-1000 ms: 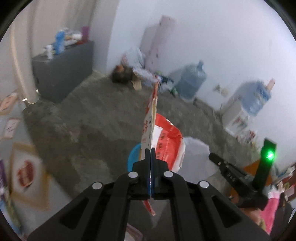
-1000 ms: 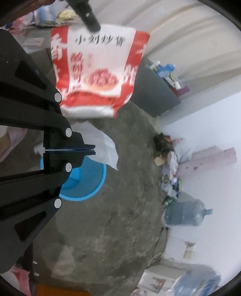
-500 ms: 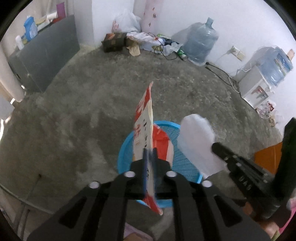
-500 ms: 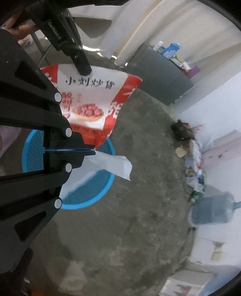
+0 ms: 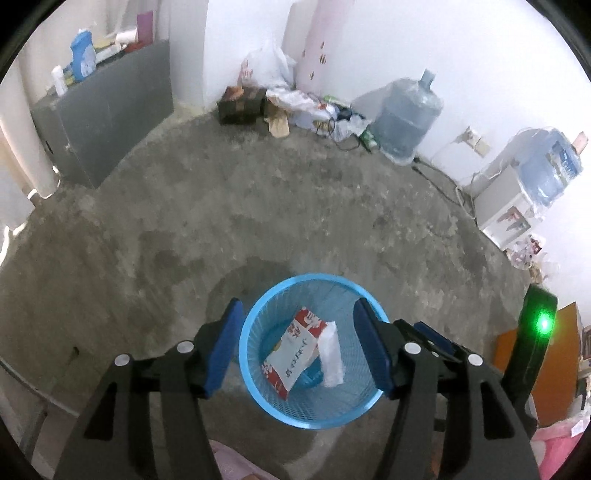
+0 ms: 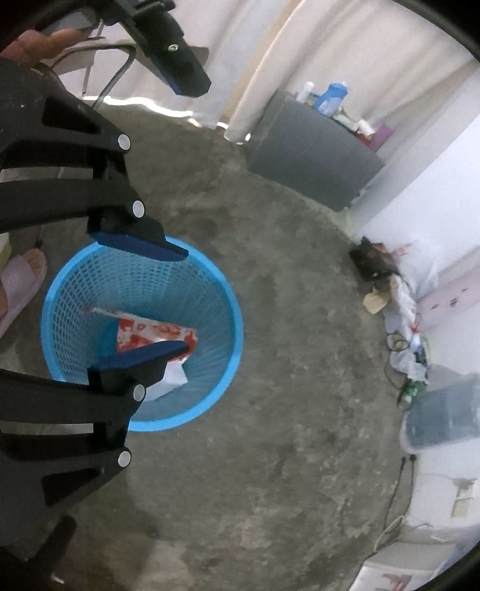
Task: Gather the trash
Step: 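Bring both tools back over the table toward the teal bag and medicine box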
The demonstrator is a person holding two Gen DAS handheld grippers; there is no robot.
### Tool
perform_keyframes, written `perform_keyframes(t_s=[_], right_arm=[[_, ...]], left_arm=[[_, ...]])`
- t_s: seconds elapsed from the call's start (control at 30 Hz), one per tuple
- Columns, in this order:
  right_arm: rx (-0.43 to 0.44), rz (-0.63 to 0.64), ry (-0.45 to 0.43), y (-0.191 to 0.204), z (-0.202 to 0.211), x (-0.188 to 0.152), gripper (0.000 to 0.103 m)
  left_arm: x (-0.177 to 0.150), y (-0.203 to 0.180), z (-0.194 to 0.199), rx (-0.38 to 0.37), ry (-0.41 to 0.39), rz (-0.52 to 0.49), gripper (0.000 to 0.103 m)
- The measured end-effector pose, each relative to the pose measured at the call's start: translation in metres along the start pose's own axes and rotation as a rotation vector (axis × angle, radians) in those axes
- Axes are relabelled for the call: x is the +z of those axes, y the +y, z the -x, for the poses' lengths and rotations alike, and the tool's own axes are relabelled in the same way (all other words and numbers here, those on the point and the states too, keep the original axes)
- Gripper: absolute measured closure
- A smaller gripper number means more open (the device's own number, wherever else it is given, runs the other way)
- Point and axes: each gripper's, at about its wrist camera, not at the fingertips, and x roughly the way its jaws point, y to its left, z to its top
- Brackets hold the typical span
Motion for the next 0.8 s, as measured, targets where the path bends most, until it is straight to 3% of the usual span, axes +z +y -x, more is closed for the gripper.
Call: perform_keyframes(t_s=[0.37, 0.53, 0.8], right_arm=[[-0.014, 0.133, -0.054, 0.028, 0.065, -0.031, 0.045], [0.013, 0.244, -0.049, 0.065, 0.094, -0.044, 0.045], [0.161, 0.424, -0.103, 0.157, 0.13, -0.057, 0.045]], left_arm=[[-0.025, 0.005, 0.116, -0.028, -0.126, -0.013, 0.041], [-0.047, 0.023, 0.188, 0.041, -0.21, 0.024, 0.035], [-0.098, 0.081, 0.293, 0.184, -0.351, 0.082, 0.034]])
